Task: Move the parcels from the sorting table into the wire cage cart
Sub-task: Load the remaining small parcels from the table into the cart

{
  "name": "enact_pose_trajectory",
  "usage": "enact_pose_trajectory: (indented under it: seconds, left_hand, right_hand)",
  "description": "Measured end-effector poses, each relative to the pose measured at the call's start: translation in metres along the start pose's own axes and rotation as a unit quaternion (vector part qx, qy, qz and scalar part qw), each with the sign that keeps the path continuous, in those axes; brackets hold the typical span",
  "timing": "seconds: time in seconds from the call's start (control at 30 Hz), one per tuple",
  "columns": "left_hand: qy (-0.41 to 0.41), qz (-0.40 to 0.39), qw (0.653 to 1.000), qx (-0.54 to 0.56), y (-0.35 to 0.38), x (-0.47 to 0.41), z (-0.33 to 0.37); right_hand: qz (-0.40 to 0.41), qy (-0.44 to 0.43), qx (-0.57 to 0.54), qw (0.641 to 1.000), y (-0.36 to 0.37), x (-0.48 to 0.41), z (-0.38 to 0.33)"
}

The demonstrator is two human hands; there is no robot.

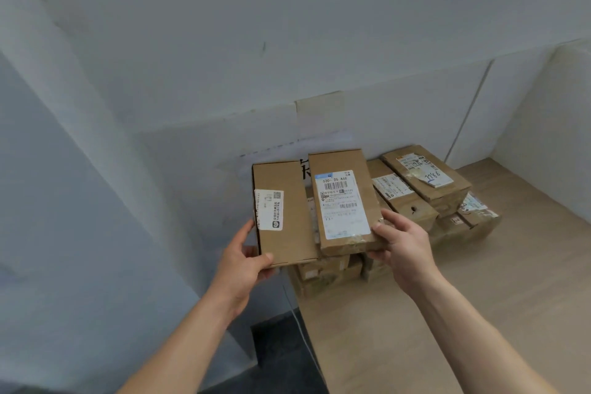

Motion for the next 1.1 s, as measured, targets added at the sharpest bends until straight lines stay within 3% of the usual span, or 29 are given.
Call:
enact_pose_trajectory:
  seconds: [0.43, 0.63, 1.1]
  left_hand:
    - [0.083, 0.054, 0.995, 0.023, -0.087, 0.111, 0.045]
    - [0.098, 0.076, 0.990, 0.072, -0.152, 0.199, 0.041]
    - [0.089, 0.279, 0.949, 0.117, -0.331, 0.415, -0.001]
  right_hand:
    - [-0.079, -0.076, -0.006, 0.994, 0.059, 0.105, 0.001]
    - [-0.101, -0.097, -0.002, 0.990, 0.092, 0.179, 0.040]
    - [-0.253, -0.050, 0.094, 0.961, 0.251, 0.332, 0.171]
Point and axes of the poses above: each hand's wrist, its own x-axis away from the middle knuckle, its own y-axis out of the palm, z = x × y, the point moved 6 cm from there along -x, towards the middle knuckle, and after that the axes turned 13 degrees about y, right-handed, at the moved point
